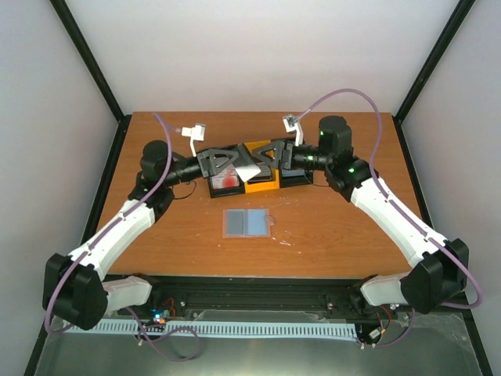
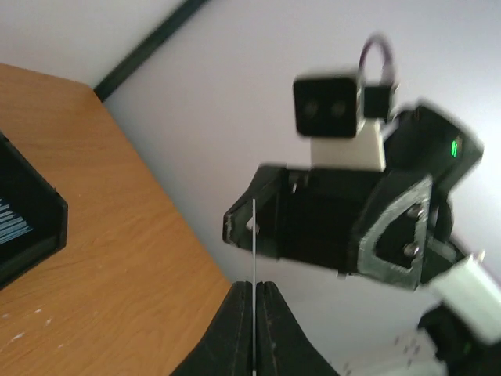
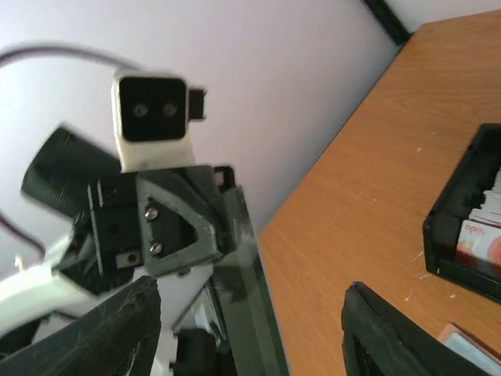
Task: Put the credit cards into the card holder
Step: Pick up the credit card from the storage box, then insert the credit card into the card holder.
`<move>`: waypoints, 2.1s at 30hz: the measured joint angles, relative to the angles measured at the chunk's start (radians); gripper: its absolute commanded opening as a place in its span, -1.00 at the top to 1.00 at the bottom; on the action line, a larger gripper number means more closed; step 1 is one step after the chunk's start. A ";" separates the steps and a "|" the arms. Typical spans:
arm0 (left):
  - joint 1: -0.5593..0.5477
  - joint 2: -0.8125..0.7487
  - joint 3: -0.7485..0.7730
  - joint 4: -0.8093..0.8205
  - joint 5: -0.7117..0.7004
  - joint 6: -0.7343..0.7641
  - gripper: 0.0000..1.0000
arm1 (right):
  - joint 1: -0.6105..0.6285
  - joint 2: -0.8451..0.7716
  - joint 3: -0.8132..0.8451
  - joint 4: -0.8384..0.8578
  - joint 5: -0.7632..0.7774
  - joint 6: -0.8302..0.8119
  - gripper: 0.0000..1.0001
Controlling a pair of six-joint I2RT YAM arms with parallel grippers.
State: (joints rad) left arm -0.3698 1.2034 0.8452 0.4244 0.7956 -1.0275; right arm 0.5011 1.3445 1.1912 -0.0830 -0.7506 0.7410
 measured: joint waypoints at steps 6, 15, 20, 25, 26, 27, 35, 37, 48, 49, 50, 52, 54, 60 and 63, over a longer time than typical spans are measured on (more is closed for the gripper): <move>0.000 -0.008 0.121 -0.277 0.192 0.309 0.99 | -0.003 -0.002 0.064 -0.207 -0.213 -0.306 -0.23; 0.000 0.005 0.163 -0.393 0.371 0.467 0.99 | 0.005 -0.044 -0.057 -0.153 -0.373 -0.314 0.41; 0.000 0.021 0.163 -0.401 0.422 0.484 0.99 | 0.034 -0.035 -0.068 -0.083 -0.364 -0.264 0.81; 0.005 0.028 0.166 -0.423 0.433 0.494 0.60 | 0.039 0.005 -0.094 0.034 -0.386 -0.179 0.94; 0.006 0.033 0.166 -0.430 0.431 0.496 0.16 | 0.039 0.006 -0.101 0.049 -0.387 -0.167 0.94; 0.007 0.037 0.166 -0.434 0.428 0.502 -0.09 | 0.039 0.006 -0.108 0.058 -0.387 -0.156 0.94; 0.007 0.032 0.143 -0.502 0.211 0.508 -0.99 | 0.034 0.006 -0.148 0.008 -0.285 -0.156 0.94; 0.010 0.004 0.079 -0.515 0.086 0.496 -0.99 | 0.031 0.014 -0.166 -0.058 -0.207 -0.164 0.94; 0.009 0.079 -0.171 -0.658 -0.270 0.412 -0.51 | 0.052 0.207 -0.338 -0.093 0.091 -0.077 0.94; 0.008 0.087 -0.172 -0.660 -0.272 0.409 -0.45 | 0.055 0.230 -0.339 -0.085 0.109 -0.069 0.94; 0.007 0.117 -0.169 -0.681 -0.279 0.404 -0.38 | 0.057 0.246 -0.339 -0.078 0.121 -0.064 0.94; 0.004 0.178 -0.148 -0.718 -0.294 0.393 -0.25 | 0.061 0.280 -0.338 -0.057 0.137 -0.058 0.94; 0.001 0.236 -0.124 -0.745 -0.306 0.386 -0.18 | 0.066 0.321 -0.329 -0.037 0.144 -0.052 0.94; -0.006 0.307 -0.117 -0.748 -0.317 0.363 0.03 | 0.105 0.446 -0.260 -0.014 0.150 -0.051 0.94; -0.013 0.339 -0.117 -0.732 -0.313 0.357 0.14 | 0.126 0.465 -0.236 -0.002 0.153 -0.047 0.94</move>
State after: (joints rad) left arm -0.3824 1.5425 0.7277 -0.3080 0.4824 -0.6701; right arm 0.6270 1.8091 0.9554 -0.0853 -0.5972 0.6941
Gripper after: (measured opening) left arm 0.475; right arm 0.030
